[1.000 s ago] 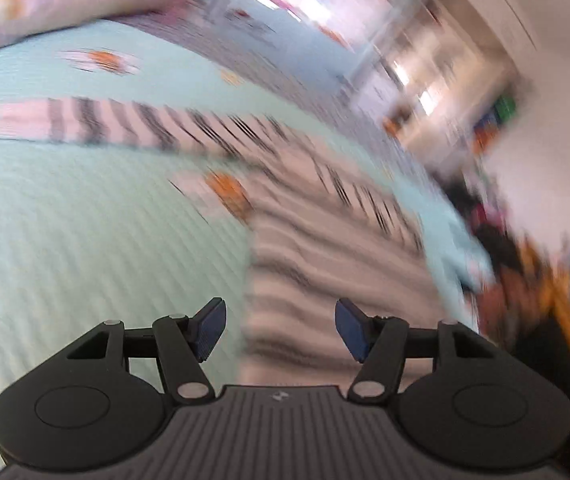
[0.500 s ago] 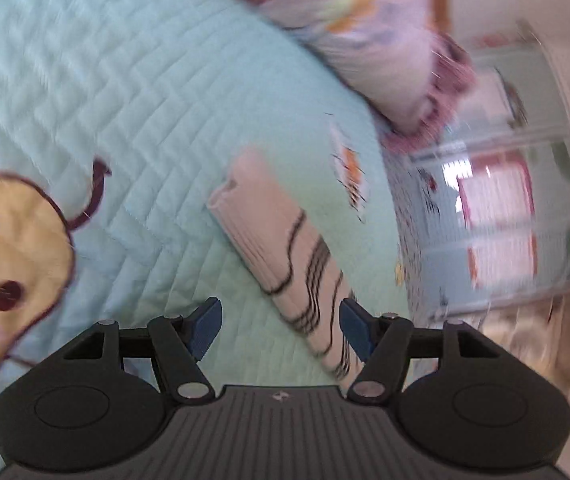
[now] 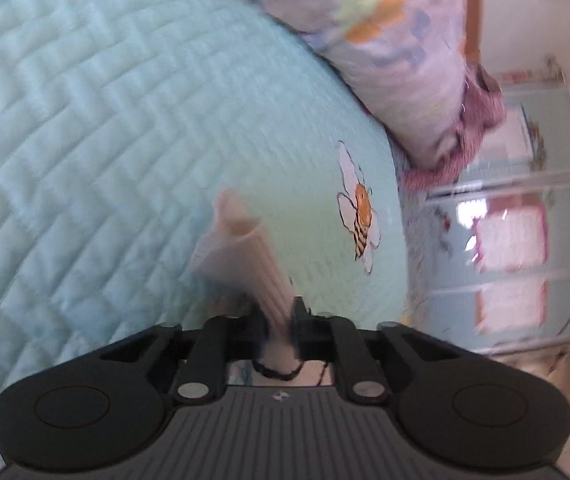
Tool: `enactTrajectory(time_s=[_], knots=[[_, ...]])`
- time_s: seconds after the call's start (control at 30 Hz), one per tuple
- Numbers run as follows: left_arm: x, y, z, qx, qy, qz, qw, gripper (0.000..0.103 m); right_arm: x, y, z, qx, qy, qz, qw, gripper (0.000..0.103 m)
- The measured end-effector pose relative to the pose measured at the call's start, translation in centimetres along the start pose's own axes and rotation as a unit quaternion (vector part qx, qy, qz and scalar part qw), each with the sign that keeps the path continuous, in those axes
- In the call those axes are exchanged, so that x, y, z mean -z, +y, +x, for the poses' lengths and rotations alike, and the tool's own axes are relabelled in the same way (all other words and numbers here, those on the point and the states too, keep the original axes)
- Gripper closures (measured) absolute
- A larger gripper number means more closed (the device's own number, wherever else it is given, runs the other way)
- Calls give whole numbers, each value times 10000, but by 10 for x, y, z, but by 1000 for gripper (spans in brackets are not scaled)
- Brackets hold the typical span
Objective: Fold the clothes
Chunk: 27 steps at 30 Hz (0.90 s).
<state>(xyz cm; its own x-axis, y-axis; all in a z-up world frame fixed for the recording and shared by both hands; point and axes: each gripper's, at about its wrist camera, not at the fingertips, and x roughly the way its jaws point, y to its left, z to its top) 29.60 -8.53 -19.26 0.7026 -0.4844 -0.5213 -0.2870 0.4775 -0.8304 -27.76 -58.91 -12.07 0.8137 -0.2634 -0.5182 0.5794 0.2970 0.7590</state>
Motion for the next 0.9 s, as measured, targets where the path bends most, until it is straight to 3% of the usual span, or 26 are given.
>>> enactTrajectory(time_s=[0.1, 0.2, 0.3, 0.37, 0.43, 0.5, 0.6, 0.63, 0.73, 0.8, 0.83, 0.9], knots=[[13, -34, -9, 26, -313, 790, 9964, 93, -2, -8, -4, 49, -27, 90, 9999, 34], [33, -75, -19, 70, -603, 1524, 9865, 93, -5, -16, -8, 56, -64, 145, 9999, 34], [73, -131, -29, 266, -830, 2457, 9654, 93, -6, -27, -12, 1, -97, 221, 9997, 34], [115, -176, -31, 484, -874, 3227, 9412, 93, -6, -36, -15, -74, -128, 321, 9994, 34], [167, -218, -29, 659, -839, 4023, 9093, 93, -7, -45, -19, -152, -164, 422, 9989, 34], [229, -258, -21, 784, -717, 4834, 8689, 93, -9, -57, -24, -246, -226, 559, 9979, 33], [328, -300, 2, 900, -286, 5932, 7995, 93, -12, -76, -30, -398, -325, 873, 9949, 33], [368, -305, 10, 904, -113, 6296, 7716, 93, -13, -82, -31, -447, -353, 974, 9936, 33], [471, -299, 36, 762, 315, 7153, 6940, 93, -11, -98, -32, -696, -382, 1097, 9908, 33], [519, -281, 53, 582, 535, 7560, 6498, 92, -9, -102, -32, -872, -383, 1036, 9900, 33], [539, -271, 62, 401, 669, 7703, 6329, 90, -9, -102, -31, -938, -370, 1000, 9899, 33], [553, -252, 77, 95, 865, 7853, 6130, 77, -9, -103, -30, -1069, -342, 929, 9893, 33]])
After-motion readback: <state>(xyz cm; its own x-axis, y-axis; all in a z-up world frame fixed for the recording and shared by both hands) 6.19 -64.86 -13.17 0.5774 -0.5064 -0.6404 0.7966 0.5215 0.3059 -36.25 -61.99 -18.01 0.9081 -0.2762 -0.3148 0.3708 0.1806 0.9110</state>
